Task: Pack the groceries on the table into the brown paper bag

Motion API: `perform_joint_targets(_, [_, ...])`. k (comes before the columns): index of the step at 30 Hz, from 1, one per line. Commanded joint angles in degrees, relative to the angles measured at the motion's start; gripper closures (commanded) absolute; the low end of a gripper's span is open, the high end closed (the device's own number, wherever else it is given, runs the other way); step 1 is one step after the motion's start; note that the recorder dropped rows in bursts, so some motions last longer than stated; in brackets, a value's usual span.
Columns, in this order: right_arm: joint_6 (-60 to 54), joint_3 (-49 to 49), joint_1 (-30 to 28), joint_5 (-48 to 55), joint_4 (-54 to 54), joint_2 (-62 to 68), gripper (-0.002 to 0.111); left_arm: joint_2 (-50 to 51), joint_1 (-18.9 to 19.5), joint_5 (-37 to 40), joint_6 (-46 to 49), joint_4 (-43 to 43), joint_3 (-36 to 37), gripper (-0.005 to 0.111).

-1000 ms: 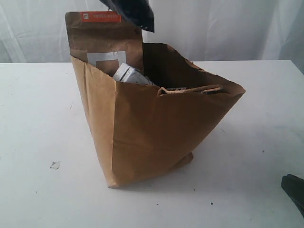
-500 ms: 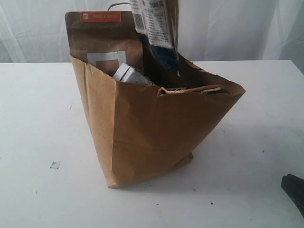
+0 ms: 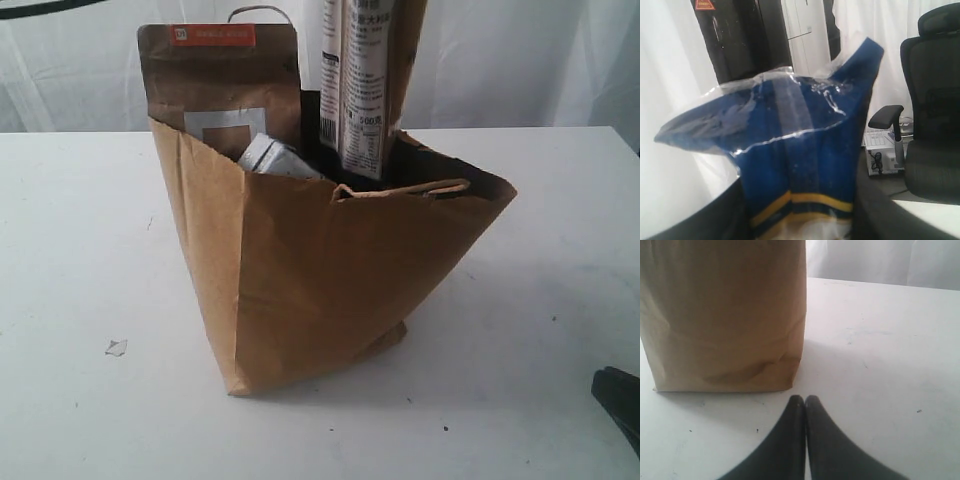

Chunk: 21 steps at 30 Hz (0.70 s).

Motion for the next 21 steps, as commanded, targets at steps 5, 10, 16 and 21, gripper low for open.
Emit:
perform_joint_targets(5, [0.3,0.4,-0.2,-0.3,-0.1,-0.3,0.108,2.6,-0.2,3.0,0.6,-4.0,-0.3,0.107])
perform_joint_targets(10, [0.3,0.4,-0.2,-0.3,-0.1,-0.3,0.108,1.7,0.2,4.4,1.8,-4.0,2.7,0.107])
perform_joint_targets(16, [0.3,0.4,-0.2,-0.3,-0.1,-0.3,0.108,-2.0,0.2,0.7,4.6,-4.0,3.0,0.107])
perform_joint_targets(21, [0.3,0.4,-0.2,-0.3,-0.1,-0.3,0.108,-4.5,2.9,1.6,2.9,-4.0,3.0,0.107])
